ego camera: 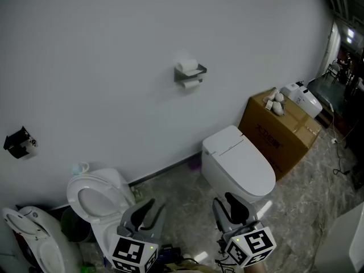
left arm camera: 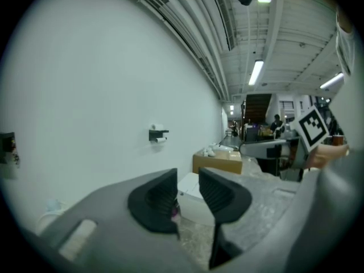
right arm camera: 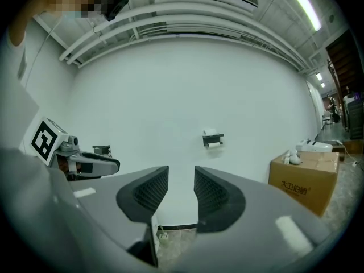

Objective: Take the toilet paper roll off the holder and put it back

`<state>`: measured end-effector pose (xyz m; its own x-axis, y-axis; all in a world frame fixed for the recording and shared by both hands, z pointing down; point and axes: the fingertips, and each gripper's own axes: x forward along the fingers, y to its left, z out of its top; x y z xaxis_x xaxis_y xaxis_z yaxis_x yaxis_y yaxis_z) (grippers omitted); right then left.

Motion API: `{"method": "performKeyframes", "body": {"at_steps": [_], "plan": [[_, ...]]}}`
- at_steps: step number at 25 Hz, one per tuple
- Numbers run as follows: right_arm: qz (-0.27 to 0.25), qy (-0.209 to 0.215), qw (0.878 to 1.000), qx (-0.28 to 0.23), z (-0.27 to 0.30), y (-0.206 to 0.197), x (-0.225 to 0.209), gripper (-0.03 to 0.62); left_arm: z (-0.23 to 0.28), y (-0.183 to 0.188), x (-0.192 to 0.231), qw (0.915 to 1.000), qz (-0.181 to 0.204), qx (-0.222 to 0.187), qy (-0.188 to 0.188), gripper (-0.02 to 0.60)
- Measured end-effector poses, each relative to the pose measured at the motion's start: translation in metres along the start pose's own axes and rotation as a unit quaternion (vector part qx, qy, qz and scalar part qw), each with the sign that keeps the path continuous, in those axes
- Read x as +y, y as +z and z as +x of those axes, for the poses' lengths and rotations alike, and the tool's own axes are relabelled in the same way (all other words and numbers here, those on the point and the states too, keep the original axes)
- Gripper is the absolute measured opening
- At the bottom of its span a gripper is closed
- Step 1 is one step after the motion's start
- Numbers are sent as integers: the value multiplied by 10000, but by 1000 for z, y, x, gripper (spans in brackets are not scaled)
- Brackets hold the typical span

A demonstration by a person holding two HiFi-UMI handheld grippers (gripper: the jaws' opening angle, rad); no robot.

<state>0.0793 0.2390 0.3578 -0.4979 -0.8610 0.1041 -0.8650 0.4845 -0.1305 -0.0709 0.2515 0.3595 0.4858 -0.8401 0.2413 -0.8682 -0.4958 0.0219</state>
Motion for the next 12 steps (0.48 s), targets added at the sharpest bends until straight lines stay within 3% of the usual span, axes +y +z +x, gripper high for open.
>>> {"method": "performKeyframes", "body": {"at_steps": [12], "plan": [[-140,143,9998,-52,-15,-4,-8,127,5,0,-20,9999,92,-79,62,112]]}}
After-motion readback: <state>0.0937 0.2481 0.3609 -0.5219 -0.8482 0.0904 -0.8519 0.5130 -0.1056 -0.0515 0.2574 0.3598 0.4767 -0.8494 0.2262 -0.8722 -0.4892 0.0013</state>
